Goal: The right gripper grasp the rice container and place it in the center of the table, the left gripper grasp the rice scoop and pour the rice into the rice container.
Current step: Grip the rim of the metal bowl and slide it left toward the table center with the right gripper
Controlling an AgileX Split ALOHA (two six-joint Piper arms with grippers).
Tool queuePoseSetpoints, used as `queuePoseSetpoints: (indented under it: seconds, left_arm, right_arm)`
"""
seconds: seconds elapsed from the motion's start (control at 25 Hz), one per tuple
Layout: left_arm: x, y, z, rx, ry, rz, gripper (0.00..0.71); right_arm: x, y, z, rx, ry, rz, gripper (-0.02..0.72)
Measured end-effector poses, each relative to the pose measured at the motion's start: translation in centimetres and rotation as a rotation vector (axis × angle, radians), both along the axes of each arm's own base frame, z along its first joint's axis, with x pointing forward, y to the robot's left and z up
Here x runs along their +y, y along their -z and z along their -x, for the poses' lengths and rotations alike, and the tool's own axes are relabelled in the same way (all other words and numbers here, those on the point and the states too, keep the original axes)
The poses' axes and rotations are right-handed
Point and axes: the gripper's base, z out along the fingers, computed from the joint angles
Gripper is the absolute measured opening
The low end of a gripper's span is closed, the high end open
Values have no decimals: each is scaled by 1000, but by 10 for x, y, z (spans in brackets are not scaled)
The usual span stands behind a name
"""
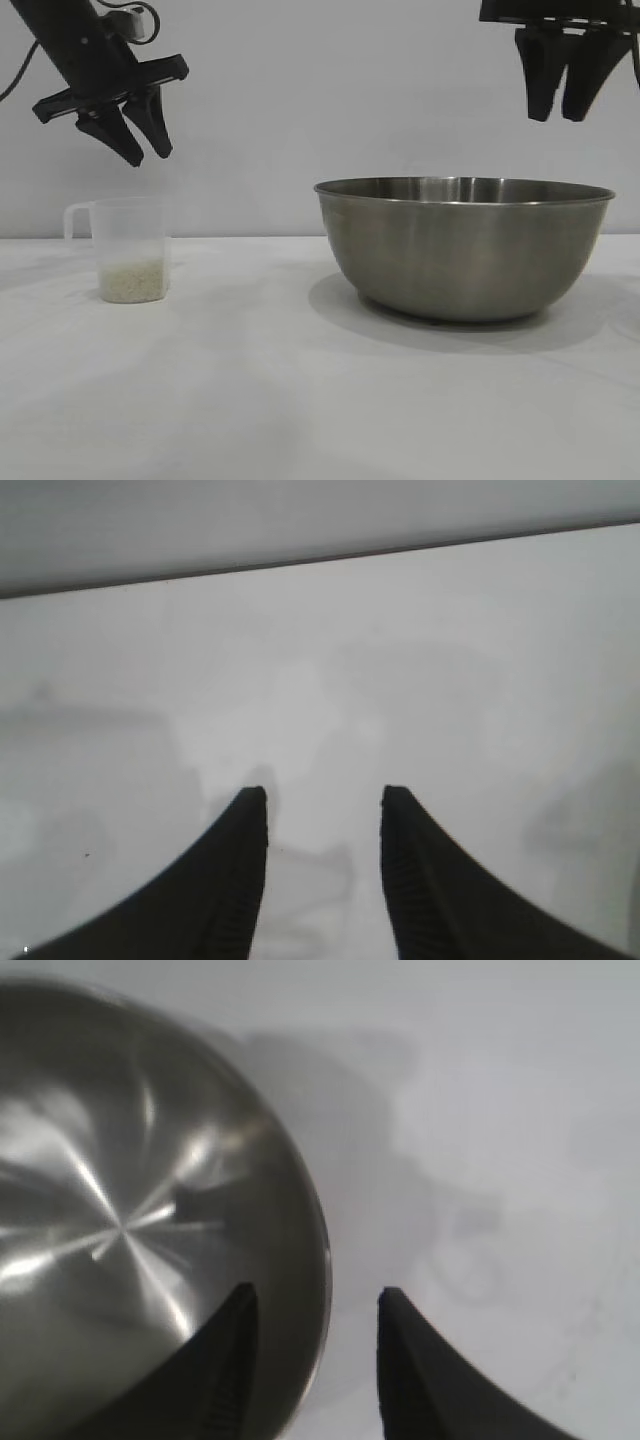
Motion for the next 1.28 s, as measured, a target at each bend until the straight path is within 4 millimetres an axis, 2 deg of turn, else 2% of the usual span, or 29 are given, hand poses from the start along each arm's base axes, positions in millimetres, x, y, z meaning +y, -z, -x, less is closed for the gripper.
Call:
queuePoseSetpoints:
  seconds: [0.2, 0.52, 0.64, 0.72, 0.84, 0.96, 1.08, 1.28]
  left_arm:
    - [0, 0, 0, 0, 0, 0, 223]
    - [0, 0, 0, 1, 0, 0, 223]
    - [0, 0, 0, 1, 0, 0, 223]
    - [0, 0, 0, 1, 0, 0, 223]
    - [0, 0, 0, 1, 0, 0, 223]
    - [0, 0, 0, 1, 0, 0, 223]
    - [0, 0, 0, 1, 0, 0, 223]
    - [0, 0, 0, 1, 0, 0, 223]
  right_arm:
    - [0, 6, -1, 19, -2, 9, 228]
    - [-1, 58, -1, 145, -6, 53, 228]
    - [-1, 65, -5, 141, -6, 57, 228]
    - [-1, 68, -6, 134, -7, 60, 109]
    - [-1, 72, -8, 133, -7, 61, 0]
    - [1, 73, -8, 139, -2, 37, 0]
    - [10, 73, -5, 147, -21, 32, 0]
    - [48, 73, 8, 162, -114, 39, 0]
